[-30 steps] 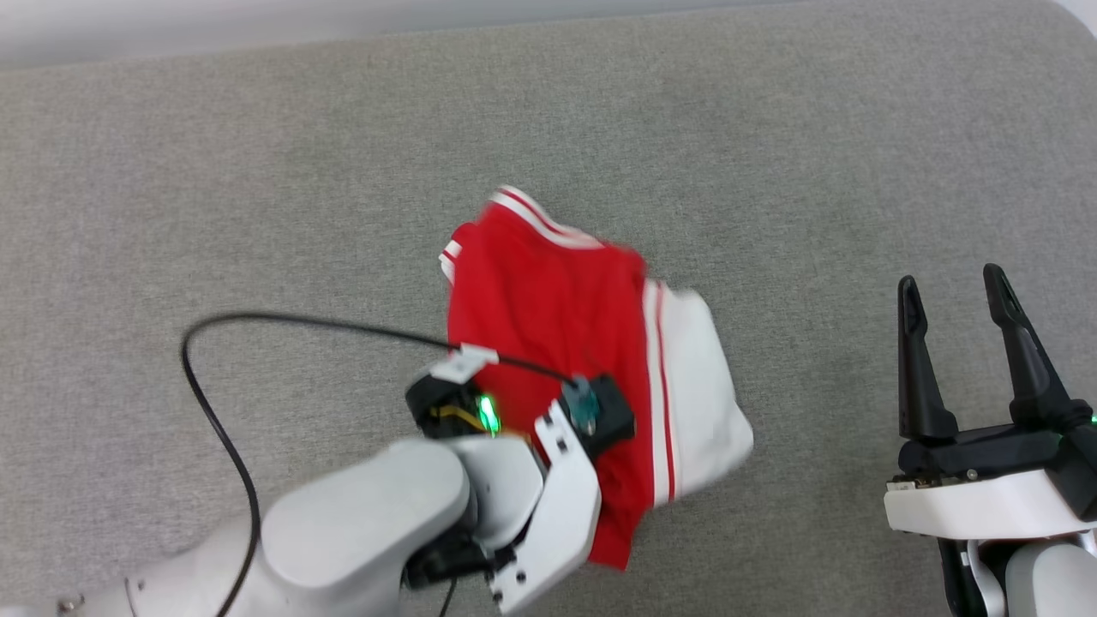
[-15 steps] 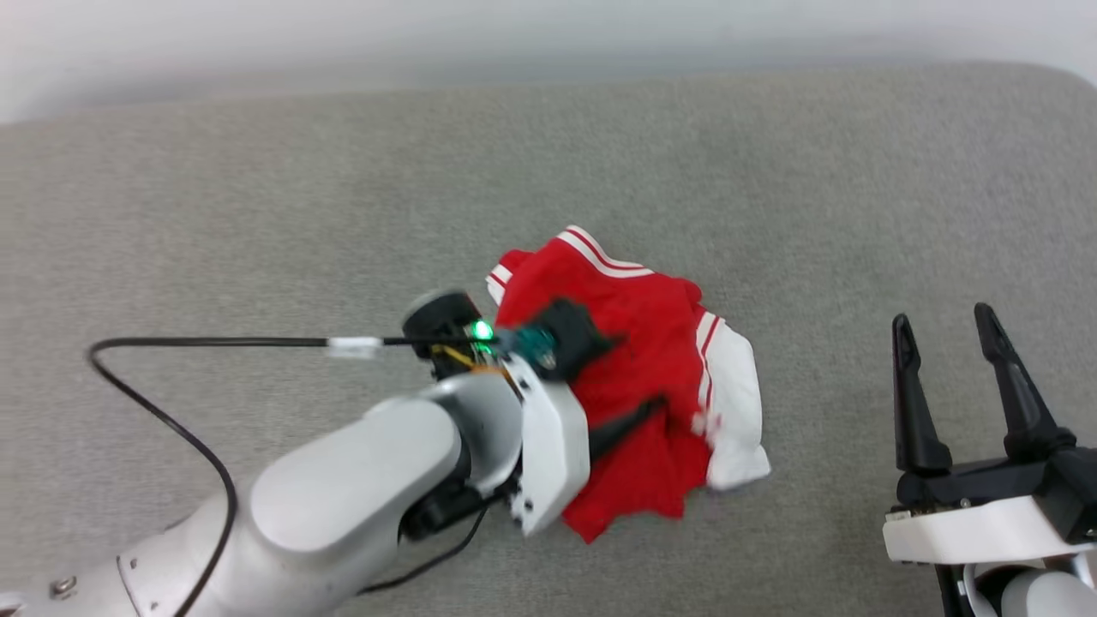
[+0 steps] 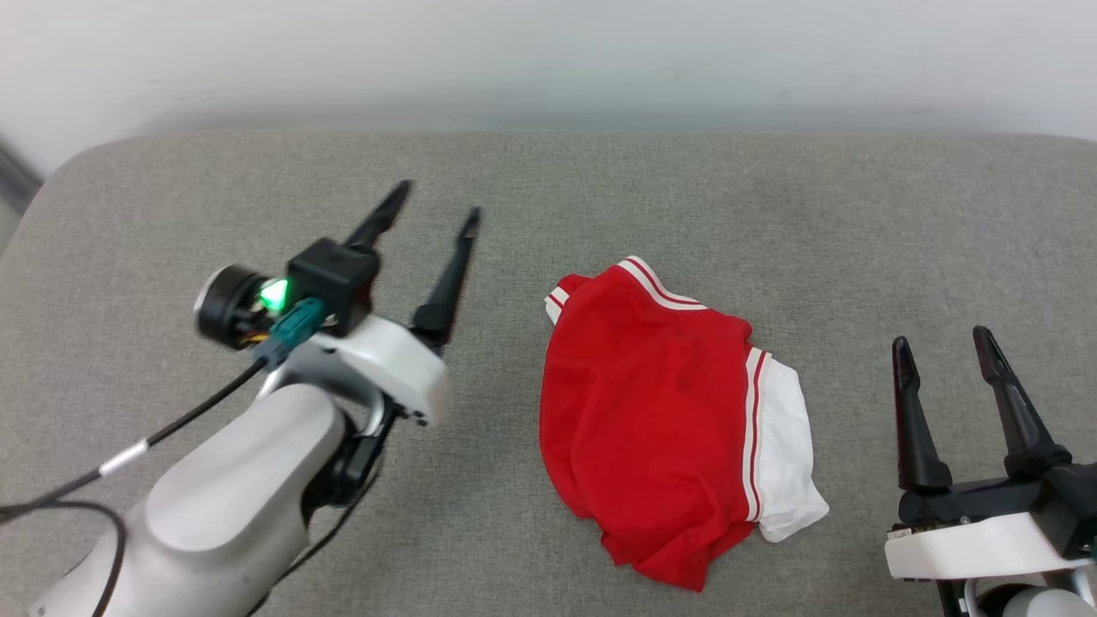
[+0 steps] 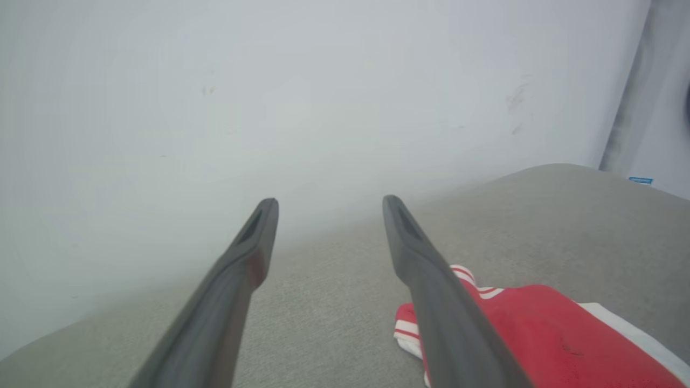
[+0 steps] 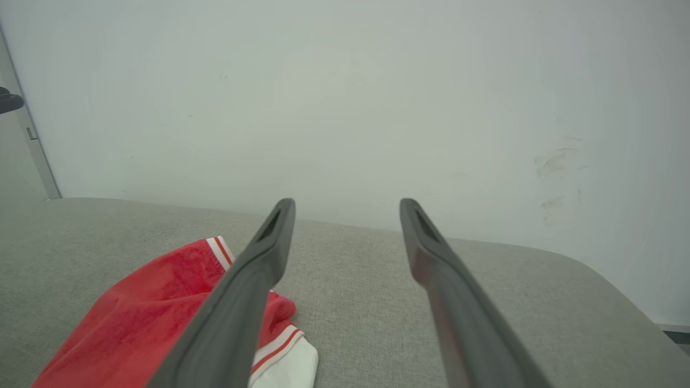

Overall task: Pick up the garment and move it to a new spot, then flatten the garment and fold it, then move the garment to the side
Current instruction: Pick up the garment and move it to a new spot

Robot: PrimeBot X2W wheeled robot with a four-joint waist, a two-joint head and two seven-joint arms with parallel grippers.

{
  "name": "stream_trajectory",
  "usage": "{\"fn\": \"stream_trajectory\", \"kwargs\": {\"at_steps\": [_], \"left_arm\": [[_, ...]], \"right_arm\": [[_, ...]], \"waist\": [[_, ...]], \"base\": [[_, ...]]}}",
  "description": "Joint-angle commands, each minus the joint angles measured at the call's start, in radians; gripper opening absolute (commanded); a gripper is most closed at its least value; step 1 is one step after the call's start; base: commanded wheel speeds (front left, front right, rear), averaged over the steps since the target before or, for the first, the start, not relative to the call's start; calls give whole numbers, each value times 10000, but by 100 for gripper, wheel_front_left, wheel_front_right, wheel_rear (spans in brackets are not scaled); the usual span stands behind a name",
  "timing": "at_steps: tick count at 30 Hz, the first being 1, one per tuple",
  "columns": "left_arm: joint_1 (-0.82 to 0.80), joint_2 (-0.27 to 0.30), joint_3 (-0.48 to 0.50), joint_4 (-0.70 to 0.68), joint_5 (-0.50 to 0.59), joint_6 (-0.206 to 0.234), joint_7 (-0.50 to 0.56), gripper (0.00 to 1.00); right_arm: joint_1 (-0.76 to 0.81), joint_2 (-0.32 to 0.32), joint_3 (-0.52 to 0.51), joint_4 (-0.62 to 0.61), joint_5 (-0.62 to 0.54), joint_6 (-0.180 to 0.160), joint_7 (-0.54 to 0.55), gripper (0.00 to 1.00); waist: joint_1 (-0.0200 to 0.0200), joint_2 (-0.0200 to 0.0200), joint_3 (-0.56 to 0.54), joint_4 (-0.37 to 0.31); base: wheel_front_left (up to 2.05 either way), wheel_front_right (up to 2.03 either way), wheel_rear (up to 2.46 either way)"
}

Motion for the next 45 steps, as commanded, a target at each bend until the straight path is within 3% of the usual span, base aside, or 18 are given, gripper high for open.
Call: {"fn": "stream_trajectory", "kwargs": {"at_steps": [1, 5, 8, 14, 19, 25, 35, 45], "left_arm": [[516, 140, 418, 164, 191, 524, -216, 100], [1515, -75, 1979, -120, 632, 1346, -310, 100], [2573, -176, 3140, -529, 1716, 1759, -299, 100], [4266, -819, 4800, -1158, 3031, 1889, -296, 100], [5655, -1634, 6154, -1484, 4018, 1514, -298, 100], [6880, -2386, 7004, -1662, 5355, 921, -299, 100], [7873, -3288, 7428, -1606, 6553, -251, -299, 100], [8355, -3779, 7852, -1685, 7037, -777, -300, 100]], "right_arm": [[134, 13, -8, 6, 39, -7, -15, 100], [140, 15, -48, 27, 51, -7, -14, 100], [134, 15, -76, 59, 51, -7, -14, 100], [206, 15, -87, 155, 127, -7, -13, 100], [318, 12, -74, 221, 133, -7, -15, 100], [505, 13, -120, 341, 242, -7, -15, 100], [925, 12, -140, 675, 757, -7, -15, 100], [1360, 13, -138, 754, 1061, -7, -15, 100]], "waist": [[1, 0, -18, 51], [1, 0, 5, 102], [1, 0, -11, 126], [1, 0, -123, 99], [1, 0, -301, 38], [1, 0, -495, 1], [1, 0, -799, 17], [1, 0, -1065, -13]], "base": [[0, 0, 0], [0, 0, 0], [0, 0, 0], [0, 0, 0], [0, 0, 0], [0, 0, 0], [0, 0, 0], [0, 0, 0]]}}
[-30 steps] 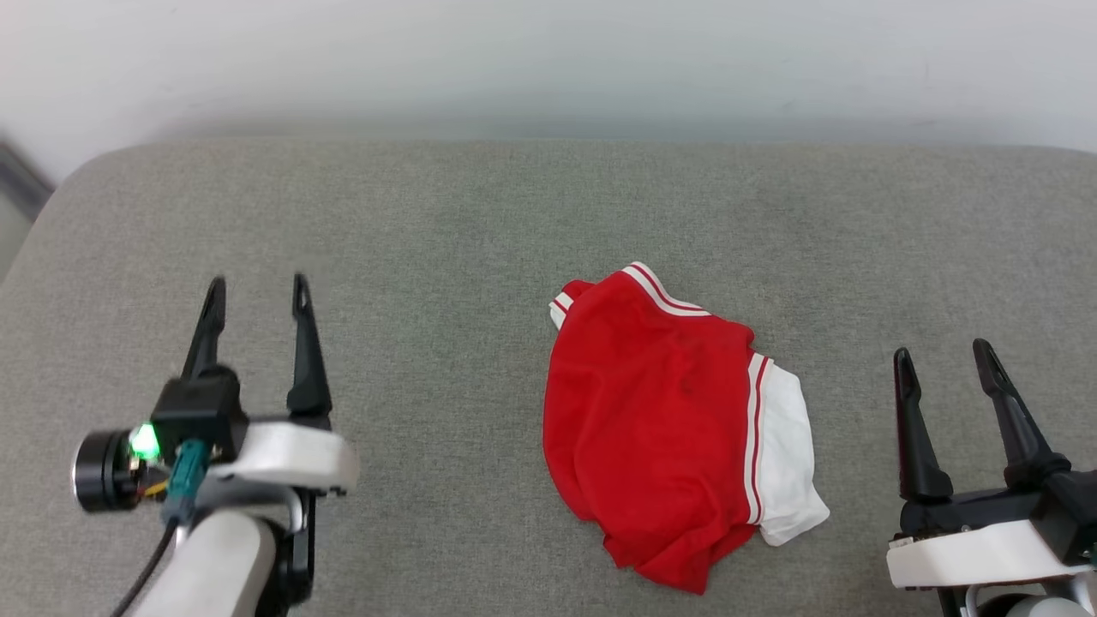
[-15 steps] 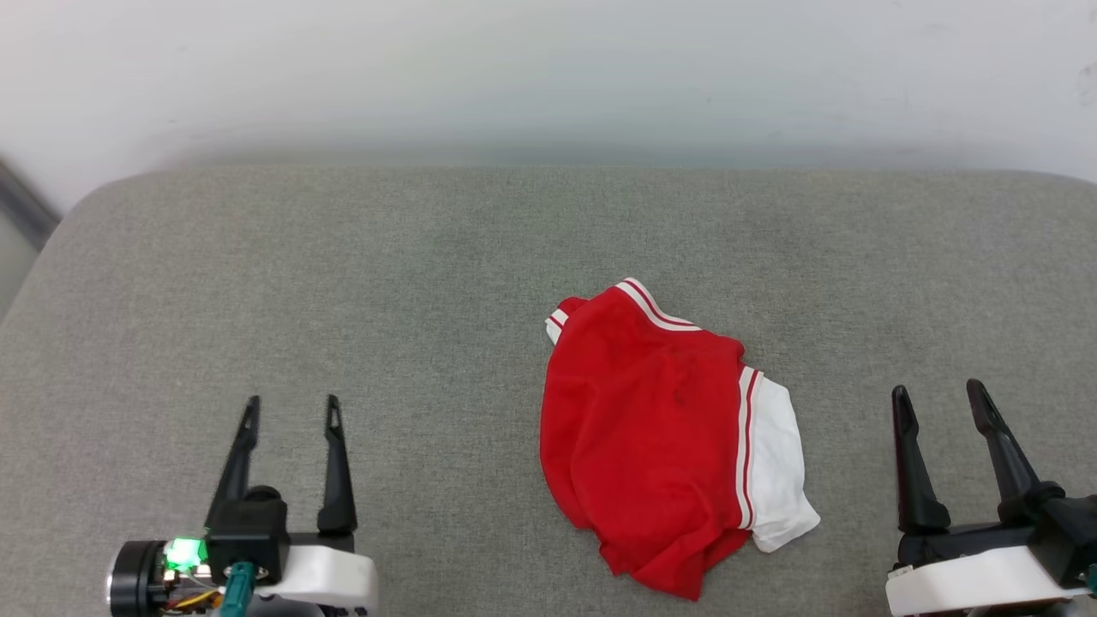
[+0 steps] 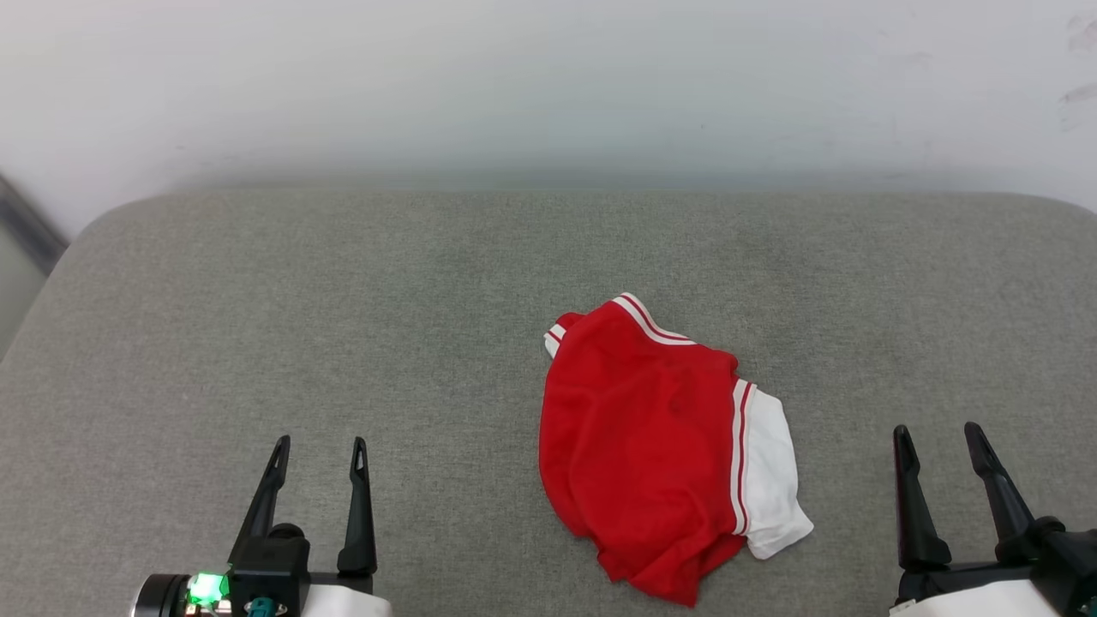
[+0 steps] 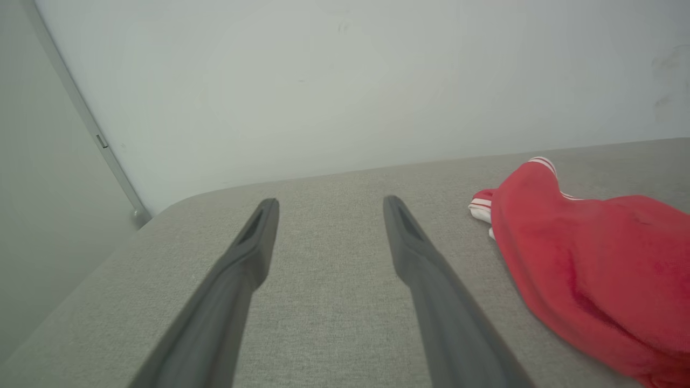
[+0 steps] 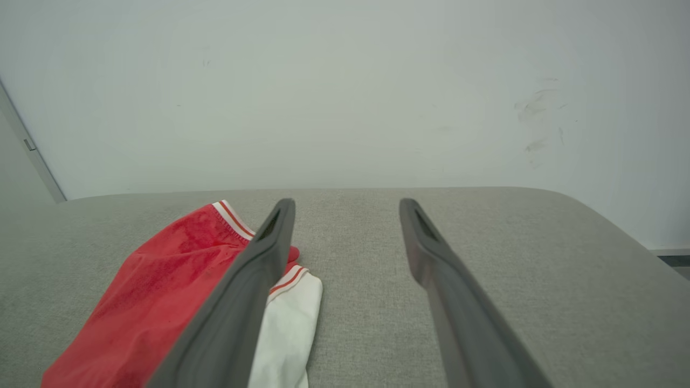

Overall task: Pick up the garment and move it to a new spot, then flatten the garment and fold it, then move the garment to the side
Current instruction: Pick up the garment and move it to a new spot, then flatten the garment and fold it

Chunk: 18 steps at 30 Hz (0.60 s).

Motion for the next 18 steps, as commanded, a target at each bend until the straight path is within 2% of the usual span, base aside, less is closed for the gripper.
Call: {"fn": "stream_trajectory", "kwargs": {"at_steps": [1, 12, 18], "left_arm": [[87, -50, 91, -23, 73, -64, -26, 100], [148, -273, 397, 92, 316, -361, -26, 100], [76, -348, 504, 112, 365, -427, -26, 100]], "right_arm": [[160, 13, -7, 12, 35, -7, -17, 100], [152, 12, -117, 71, 232, -7, -17, 100], [-669, 13, -353, -341, -25, -7, -17, 100]], "waist": [[0, -1, -20, 2], [0, -1, -58, 18], [0, -1, 16, 37]], "base": [[0, 0, 0], [0, 0, 0], [0, 0, 0]]}}
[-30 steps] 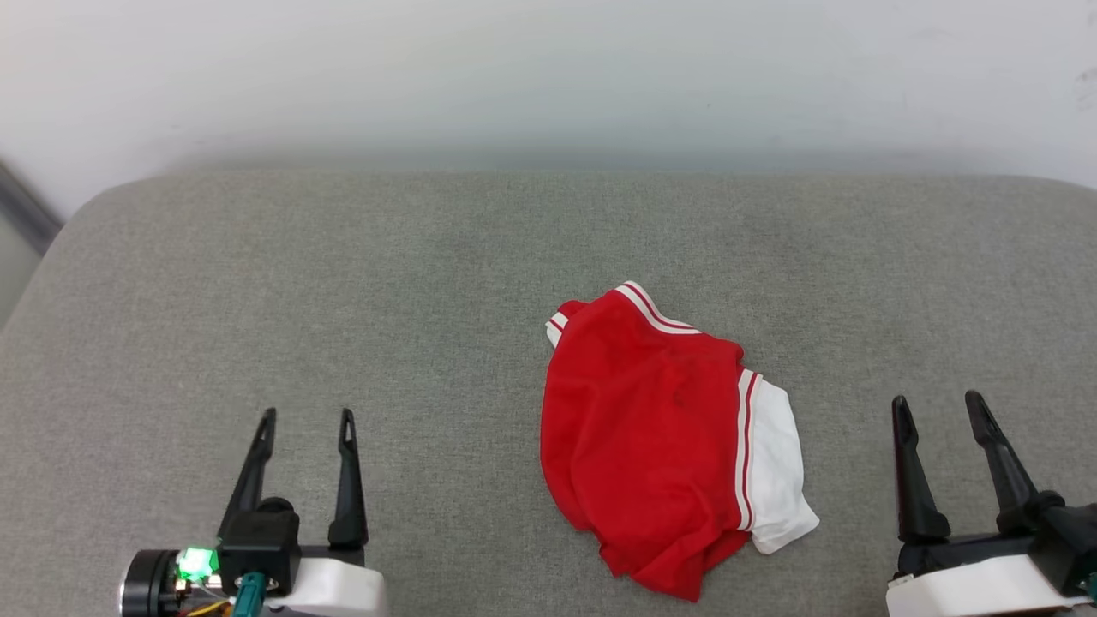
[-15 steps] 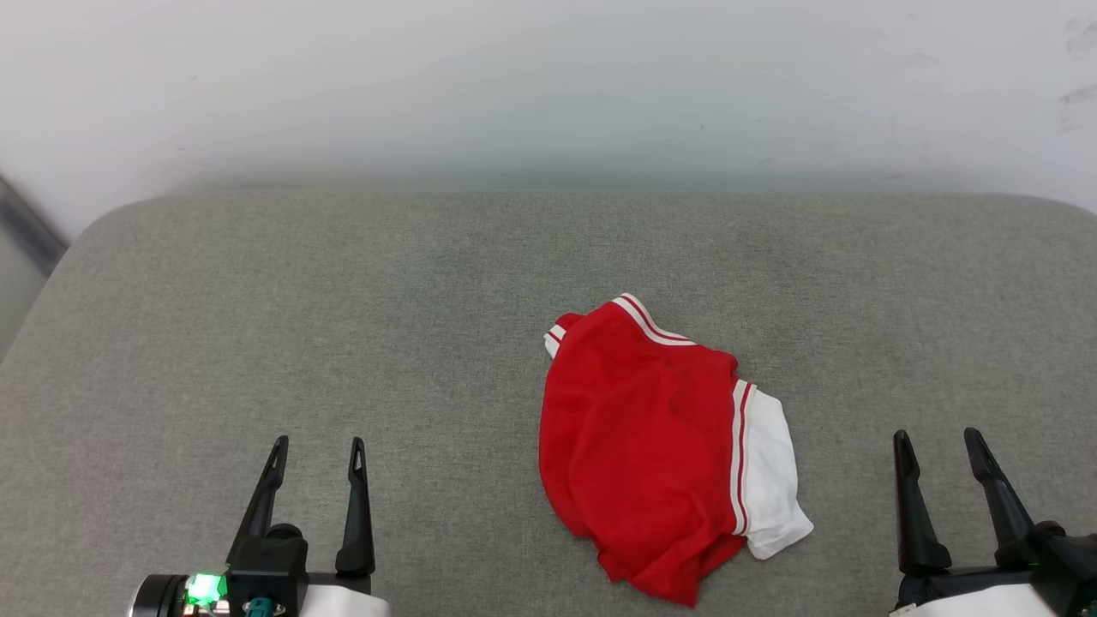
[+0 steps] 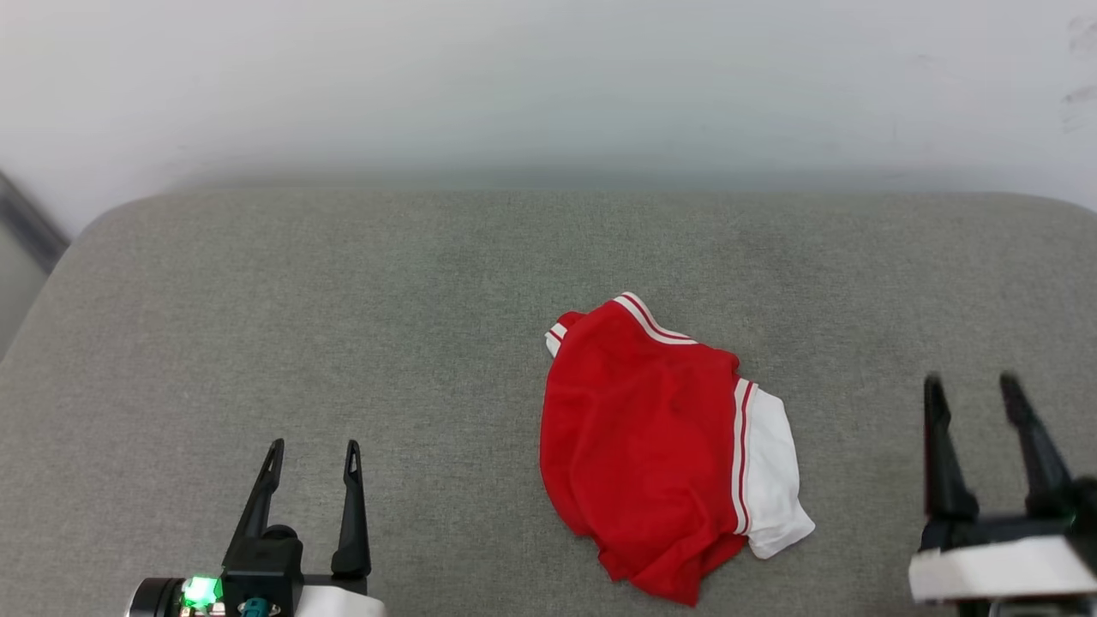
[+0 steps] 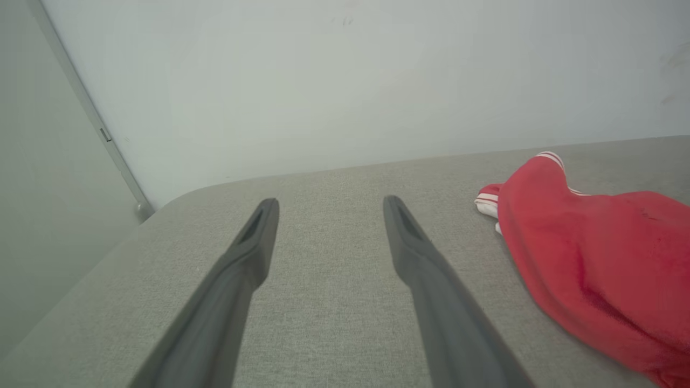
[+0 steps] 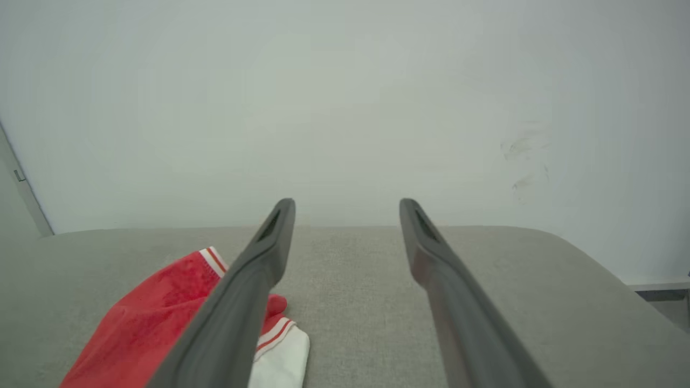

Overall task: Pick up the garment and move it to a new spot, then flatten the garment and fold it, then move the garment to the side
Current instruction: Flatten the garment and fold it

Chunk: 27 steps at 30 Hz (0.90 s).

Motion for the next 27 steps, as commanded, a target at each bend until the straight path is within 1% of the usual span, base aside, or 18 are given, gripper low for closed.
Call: {"fn": "stream_trajectory", "kwargs": {"at_steps": [1, 5, 8, 9, 11, 13, 16, 19, 25, 26, 27], "left_arm": [[-10, -24, 54, -2, 71, -22, -26, 100], [-171, -92, 169, -13, 28, -70, -26, 100], [-268, -160, 247, -19, 7, -124, -26, 100], [-284, -174, 270, -14, 7, -150, -26, 100], [-290, -216, 289, 5, 23, -178, -26, 100], [-308, -249, 299, 19, 45, -227, -26, 100], [-342, -284, 362, 43, 31, -253, -26, 100], [-390, -333, 367, 39, 67, -310, -26, 100], [-527, -412, 379, 22, 88, -395, -26, 100], [-527, -412, 379, 22, 88, -395, -26, 100], [-560, -426, 379, 22, 93, -410, -26, 100]], "right_arm": [[-575, 12, -60, -255, -221, -7, -17, 100], [-1855, 15, -50, -662, -819, -7, -15, 100], [-2943, -77, 292, -491, -1406, -7, -15, 100], [-3284, -270, 448, -250, -1473, -7, -15, 100], [-3874, -835, 1064, 657, -1525, -8, -4, 100], [-4815, -1431, 1740, 1330, -1353, -7, 350, 100], [-5771, -2310, 3025, 2188, -574, -7, 1787, 100], [-6578, -3196, 4436, 2698, 746, -10, 3729, 100], [-7674, -5090, 7465, 2854, 3757, -10, 7943, 100], [-7674, -5090, 7465, 2854, 3757, -10, 7943, 100], [-7857, -5375, 7858, 2817, 4202, -10, 8514, 100]], "waist": [[0, 0, 72, -8], [0, 0, 270, -8], [0, 0, 400, -2], [0, 0, 433, 0], [0, 0, 468, 0], [0, 0, 498, 23], [0, 0, 540, 54], [0, 0, 603, 99], [0, 0, 826, 205], [0, 0, 826, 205], [0, 0, 886, 234]], "base": [[0, 0, 0], [0, 0, 0], [0, 0, 0], [0, 0, 0], [0, 0, 0], [0, 0, 0], [0, 0, 0], [0, 0, 0], [0, 0, 0], [0, 0, 0], [0, 0, 0]]}}
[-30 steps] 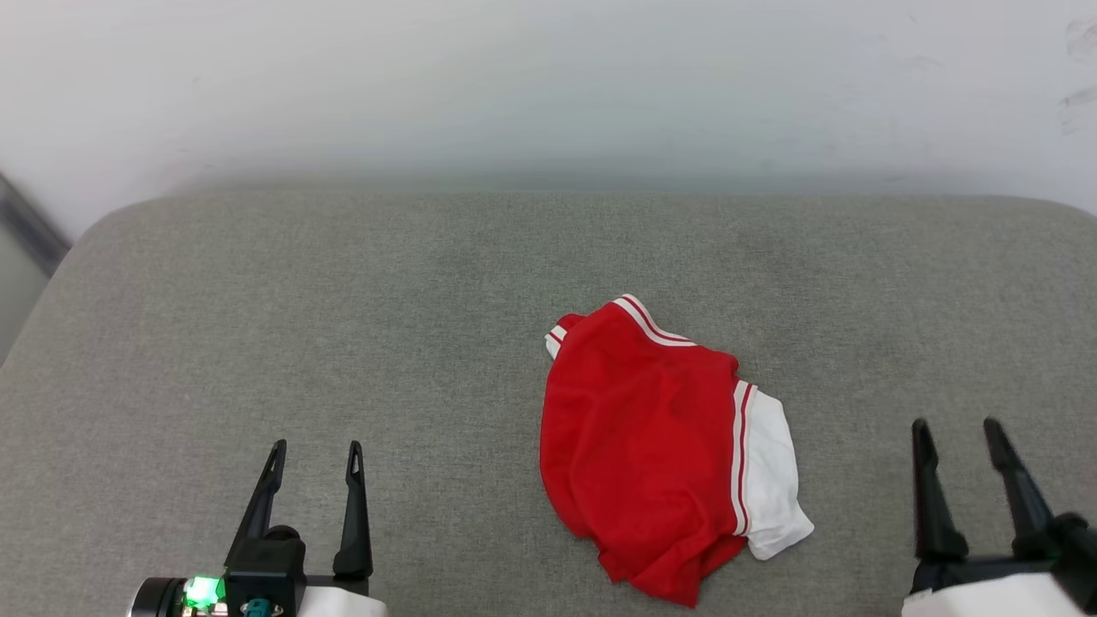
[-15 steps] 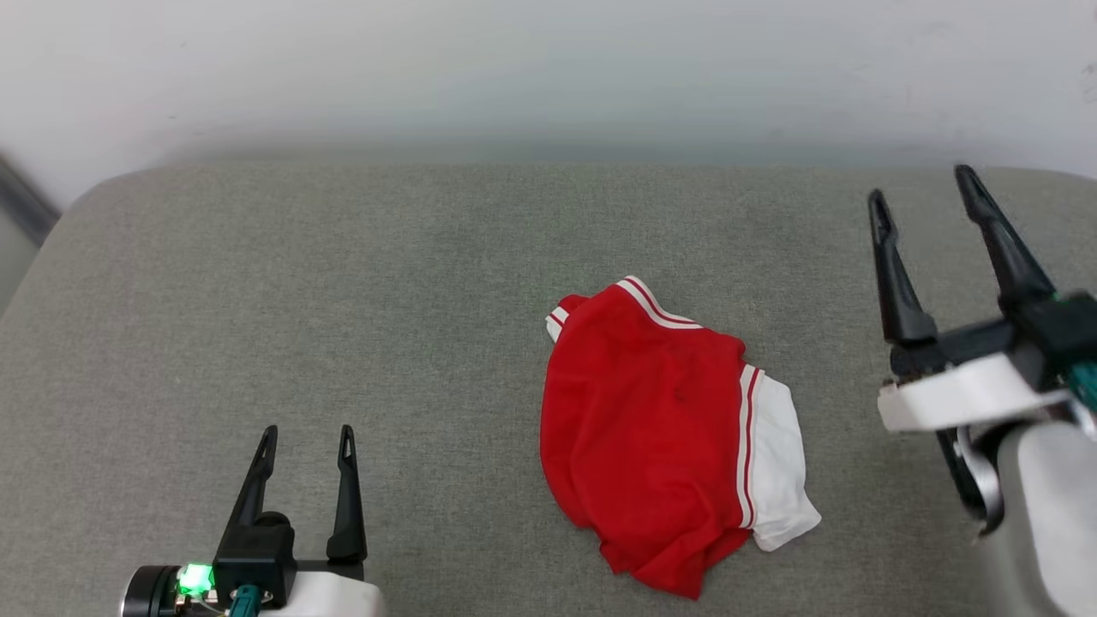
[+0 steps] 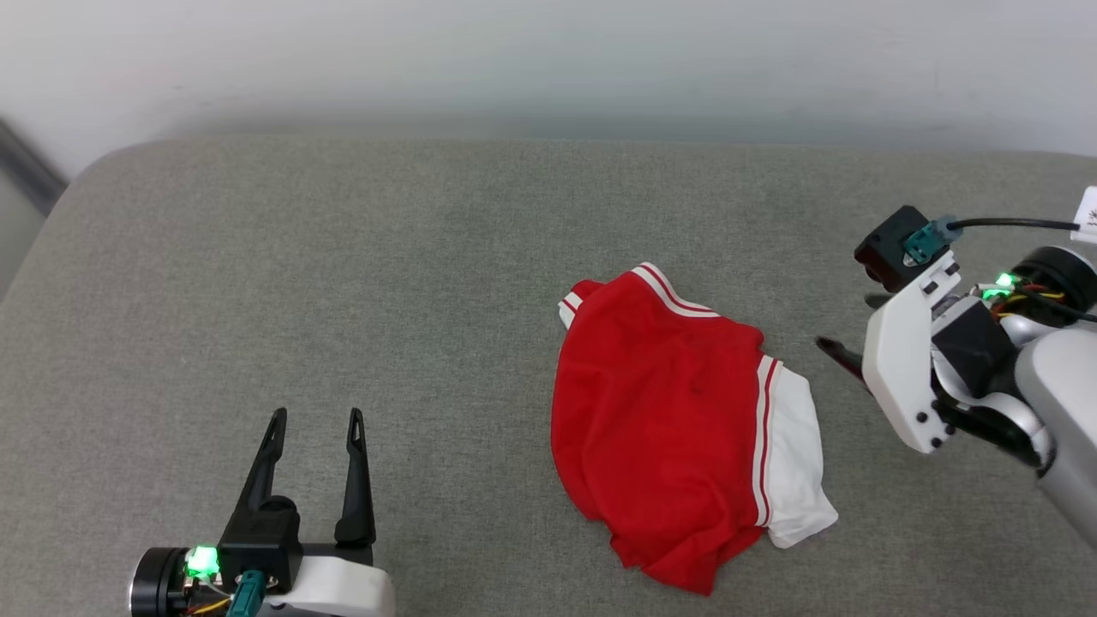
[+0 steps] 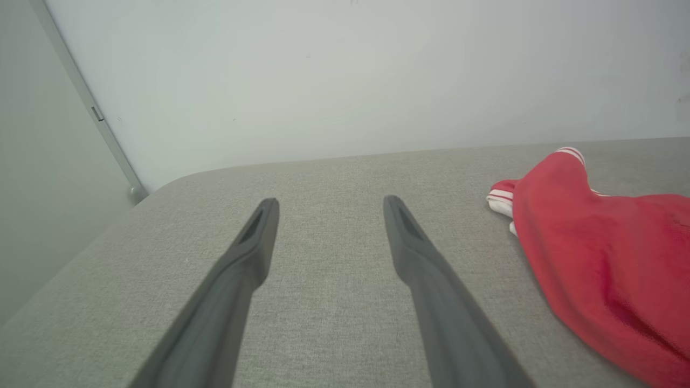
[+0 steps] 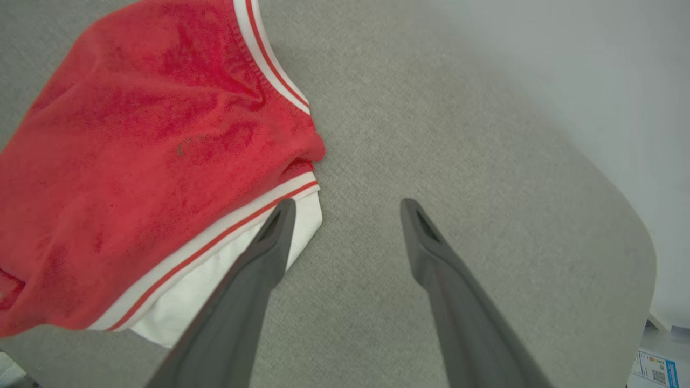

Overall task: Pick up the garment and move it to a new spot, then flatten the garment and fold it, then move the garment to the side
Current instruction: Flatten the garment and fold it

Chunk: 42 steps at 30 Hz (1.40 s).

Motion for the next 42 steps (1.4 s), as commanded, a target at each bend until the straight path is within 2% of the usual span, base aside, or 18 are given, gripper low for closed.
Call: {"fn": "stream_trajectory", "kwargs": {"at_steps": [1, 6, 10, 18, 19, 20, 21, 25, 30, 33, 37, 42], "left_arm": [[-132, -19, 3, -7, 26, -37, -26, 100], [-457, -100, -67, -45, 53, -129, -26, 100], [-638, -140, -83, -67, 48, -173, -26, 100], [-979, -197, -162, -19, 59, -234, -26, 100], [-994, -204, -157, -2, 66, -229, -26, 100], [-995, -214, -148, 0, 67, -216, -26, 100], [-966, -221, -122, 14, 66, -196, -26, 100], [-696, -221, -44, 81, 88, -173, -26, 100], [-468, -244, -6, 63, 96, -145, -26, 100], [-330, -265, -40, 29, 105, -79, -26, 100], [-228, -274, -61, -26, 104, -73, -26, 100], [-313, -276, -41, -63, 111, -106, -26, 100]], "right_arm": [[-304, -246, 290, -33, 369, -14, 439, 100], [-849, -964, 1806, 265, 2126, -12, 2428, 100], [-954, -778, 2345, 604, 2405, -12, 2595, 100], [-184, 61, 3718, 2241, 2714, -9, 1845, 100], [-122, 97, 3903, 2377, 2747, -9, 1729, 40], [-170, 134, 3997, 2441, 2707, -9, 1458, 7], [-296, 154, 4062, 2482, 2687, -11, 1230, 0], [-1208, -313, 4078, 2075, 2585, -17, -83, 0], [-1851, -1387, 3859, 1068, 2674, -14, -1209, 0], [-1764, -2164, 3601, 628, 2987, -15, -1432, 0], [-1070, -3117, 3409, 751, 3276, -14, -1275, 0], [171, -3596, 3330, 1752, 3680, -14, -954, 0]], "waist": [[0, 0, 100, 59], [0, 0, 596, 281], [0, 0, 892, 381], [0, 0, 1418, 592], [0, 0, 1429, 593], [0, 0, 1425, 580], [0, 0, 1394, 551], [0, 0, 1078, 402], [0, 0, 621, 220], [0, 0, 428, 126], [0, 0, 360, 59], [0, 0, 443, 62]], "base": [[0, 0, 0], [0, 0, 0], [0, 0, 0], [0, 0, 0], [0, 0, 0], [0, 0, 0], [0, 0, 0], [0, 0, 0], [0, 0, 0], [0, 0, 0], [0, 0, 0], [0, 0, 0]]}}
